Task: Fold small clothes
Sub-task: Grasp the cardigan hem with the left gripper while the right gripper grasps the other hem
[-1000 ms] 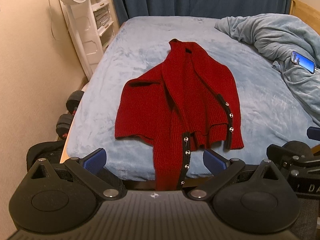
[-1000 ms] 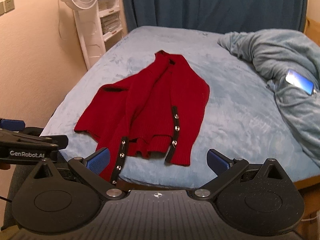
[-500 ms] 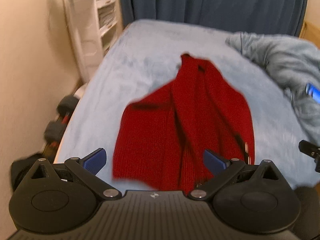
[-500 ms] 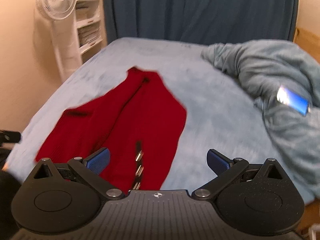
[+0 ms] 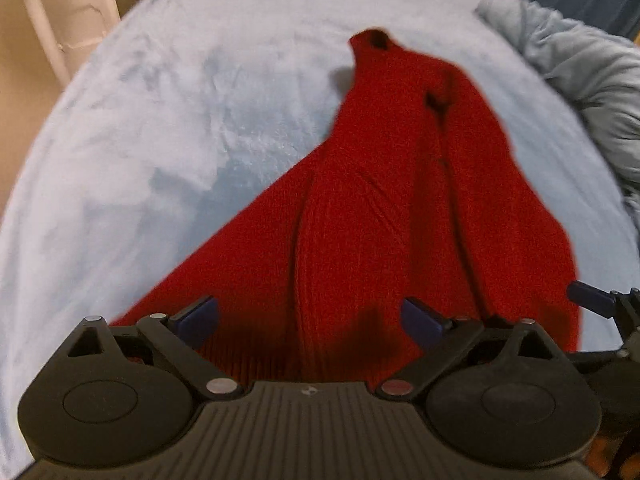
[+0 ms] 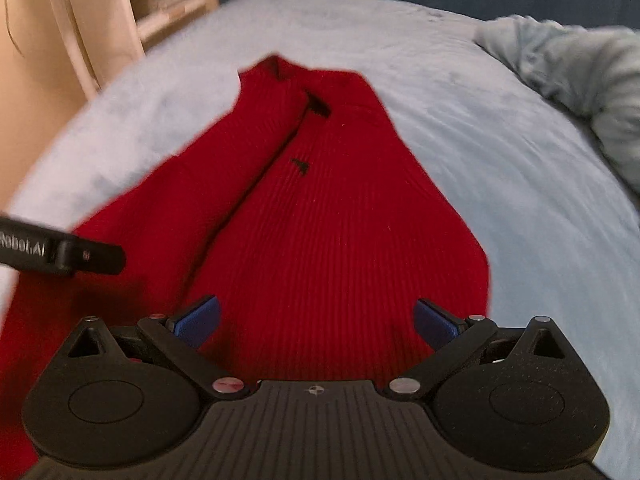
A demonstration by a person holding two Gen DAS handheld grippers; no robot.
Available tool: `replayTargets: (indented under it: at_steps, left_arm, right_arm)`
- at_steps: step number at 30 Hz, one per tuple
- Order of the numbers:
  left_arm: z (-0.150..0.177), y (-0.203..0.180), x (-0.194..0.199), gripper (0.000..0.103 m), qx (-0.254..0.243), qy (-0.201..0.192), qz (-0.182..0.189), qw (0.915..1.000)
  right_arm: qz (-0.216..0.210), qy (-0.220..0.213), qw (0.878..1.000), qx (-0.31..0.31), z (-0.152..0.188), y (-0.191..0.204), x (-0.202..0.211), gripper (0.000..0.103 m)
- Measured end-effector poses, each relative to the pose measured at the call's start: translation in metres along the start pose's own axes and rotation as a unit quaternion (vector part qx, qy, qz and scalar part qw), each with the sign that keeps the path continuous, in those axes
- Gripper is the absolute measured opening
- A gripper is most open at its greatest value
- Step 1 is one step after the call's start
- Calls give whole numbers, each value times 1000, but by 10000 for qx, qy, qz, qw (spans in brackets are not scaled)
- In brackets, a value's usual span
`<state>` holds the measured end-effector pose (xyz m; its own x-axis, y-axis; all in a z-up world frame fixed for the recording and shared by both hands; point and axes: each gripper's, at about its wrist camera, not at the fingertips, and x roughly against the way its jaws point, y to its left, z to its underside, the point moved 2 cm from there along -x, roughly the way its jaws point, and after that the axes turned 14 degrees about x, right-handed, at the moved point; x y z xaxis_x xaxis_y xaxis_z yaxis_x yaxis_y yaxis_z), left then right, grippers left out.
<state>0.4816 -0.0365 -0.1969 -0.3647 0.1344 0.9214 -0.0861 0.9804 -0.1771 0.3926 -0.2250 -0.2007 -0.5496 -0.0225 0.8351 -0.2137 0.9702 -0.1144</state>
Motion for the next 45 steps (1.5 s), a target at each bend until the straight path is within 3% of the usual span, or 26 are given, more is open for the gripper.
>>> replayTargets:
  at_steps: [1,2,3,4,5,6,8,12,14,19,23,29,32,35,37,40,42,45]
  left_arm:
    - [-6,1,-11,91,35,116,47,9999]
    - [-11,-3,-20,55,65,244,90,9996]
    - [-13,-4,-24,17,31,300,100,9995]
    - [-15,-2,-20,17,15,262,136,9996]
    - [-15,-2,-11,6,-26,99,167,9998]
    - [-16,0,1,7,-87,-119,229,9996]
    - [-19,4,26,7,-187,-533,188,9982]
    - [-24,24,83,7,-419,-1337,-321,9896]
    - [-22,39,121,7,-440,-1831,-672,9798]
    - [6,76,236,6,-317,-2909,-1104,9498]
    - [38,103,333,6,-97,-3701,-1003,9235]
    - [99,113,467,6,47,-4736,-550,8790]
    - [116,116,519,6,156,-5081,-232,8608]
    - [117,109,548,6,161,-5251,-43,8509]
    - [108,104,552,6,67,-5336,-34,8457]
    - [94,86,544,6,-134,-5324,-206,8462]
    - [71,69,516,6,-262,-5124,-331,8577]
    - [8,39,433,6,-398,-4534,-598,8884]
  right_arm:
    - [126,92,9998,147,-5,4,-15,97]
    - [333,243,9985,347,-7,7,-31,90]
    - [586,425,9959,545,-6,7,-41,62]
    - [662,498,9947,607,-5,4,-44,29]
    - [443,397,9972,443,-4,-2,-38,15]
    - [257,191,9994,147,-3,-11,-25,12]
    - [378,-228,9989,132,-8,-24,7,7]
    - [1540,-1121,9789,737,-7,-53,93,6]
    - [2089,-1446,9655,577,-1,-75,144,6]
    - [2572,-2443,9349,-42,34,-96,284,6]
    - [2725,-3288,9037,-308,77,-88,384,6]
    - [2930,-4601,8378,-254,132,-55,526,6]
    - [2949,-5042,8114,-203,145,-53,572,6]
    - [2888,-5325,7951,-286,148,-67,599,6]
    - [2805,-5403,7924,-400,139,-80,603,6]
    - [2778,-5308,7993,-466,123,-98,584,6]
    - [2728,-5107,8137,-516,102,-113,558,6]
    - [2569,-4514,8517,-694,58,-146,483,6]
